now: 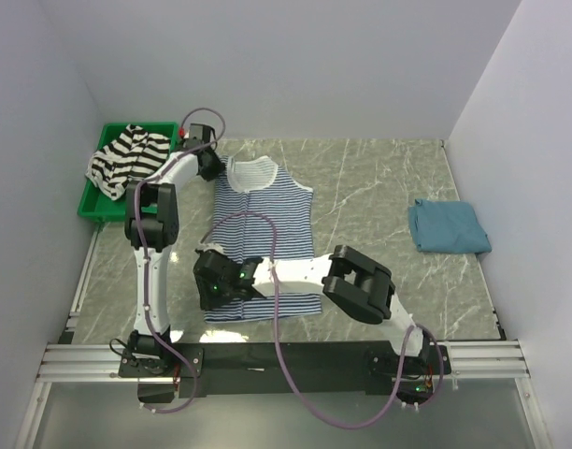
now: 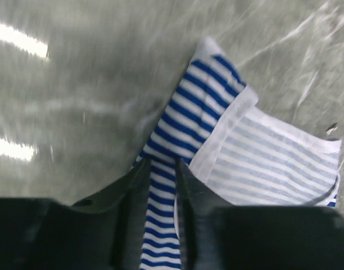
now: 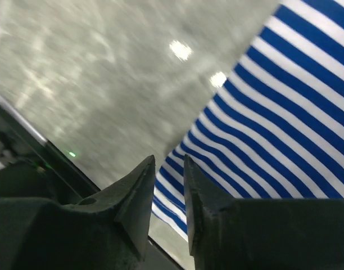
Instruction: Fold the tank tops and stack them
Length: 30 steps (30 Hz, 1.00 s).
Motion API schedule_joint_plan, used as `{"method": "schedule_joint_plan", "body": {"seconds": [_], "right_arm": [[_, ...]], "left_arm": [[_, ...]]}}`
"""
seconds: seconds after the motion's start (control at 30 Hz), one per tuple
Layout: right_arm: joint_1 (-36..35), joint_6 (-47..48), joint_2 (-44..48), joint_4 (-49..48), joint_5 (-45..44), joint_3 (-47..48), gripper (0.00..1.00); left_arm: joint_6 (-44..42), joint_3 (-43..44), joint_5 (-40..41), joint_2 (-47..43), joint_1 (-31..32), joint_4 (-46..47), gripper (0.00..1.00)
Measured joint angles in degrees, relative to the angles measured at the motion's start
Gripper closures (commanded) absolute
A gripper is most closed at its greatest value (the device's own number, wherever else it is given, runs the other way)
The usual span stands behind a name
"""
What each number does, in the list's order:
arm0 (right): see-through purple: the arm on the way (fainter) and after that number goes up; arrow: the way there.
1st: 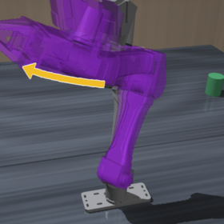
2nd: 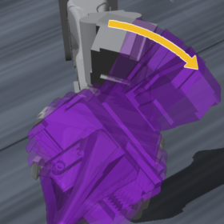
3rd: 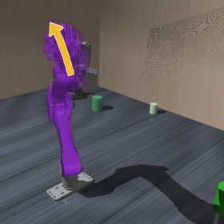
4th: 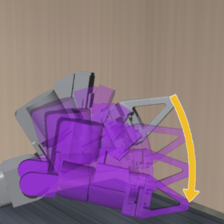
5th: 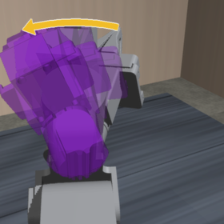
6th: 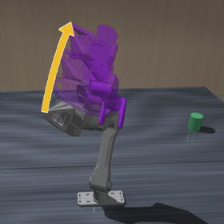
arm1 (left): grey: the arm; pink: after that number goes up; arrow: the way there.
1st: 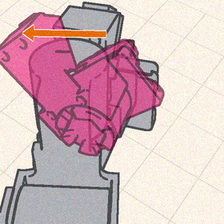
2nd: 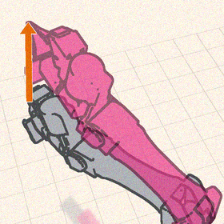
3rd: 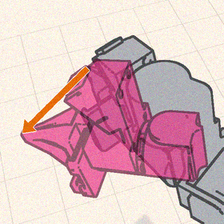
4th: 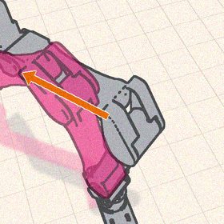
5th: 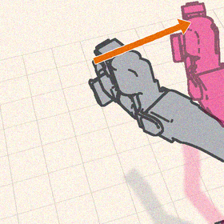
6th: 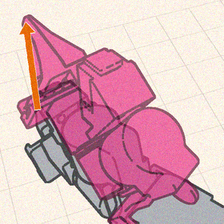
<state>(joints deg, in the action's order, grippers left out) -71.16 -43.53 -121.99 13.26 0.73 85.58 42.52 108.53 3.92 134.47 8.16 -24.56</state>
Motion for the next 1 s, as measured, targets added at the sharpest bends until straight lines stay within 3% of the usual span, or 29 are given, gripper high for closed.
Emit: {"method": "schedule_joint_plan", "body": {"seconds": [0.03, 0.2, 0.4, 0.57, 0.77, 1.0], "right_arm": [[0.17, 0.42, -0.5, -0.66, 0.39, 0.9, 0.59], [3.17, 2.16, 2.1, -4.83, 2.01, -1.46, 0.51], [13.33, 3.56, 17.73, -5.11, 1.73, -11.15, 0.5], [29.4, 5.01, 26.67, -5.25, 2.78, -13.2, 0.51], [45.38, 8.24, 16.61, 0.39, 4.5, -4.44, 0.53], [51.43, 10.82, 0.55, 8.83, 6.01, 7.76, 0.52]], "left_arm": [[-0.61, 1.73, -1.22, 1.03, -0.59, -0.13, 0.57], [-3.23, 7.21, -6.27, 2.78, -3.04, 0.63, 0.37], [-3.74, 6.14, -9.31, -1.31, -3.56, 5.4, 0.33], [-1.29, -2.54, -7.98, -13.64, -0.94, 7.65, 0.39], [2.49, -18.25, -5.14, -29.46, 9.27, 10.43, 0.48], [5.27, -38.86, -4.0, -39.87, 24.09, 10.95, 0.48]]}}
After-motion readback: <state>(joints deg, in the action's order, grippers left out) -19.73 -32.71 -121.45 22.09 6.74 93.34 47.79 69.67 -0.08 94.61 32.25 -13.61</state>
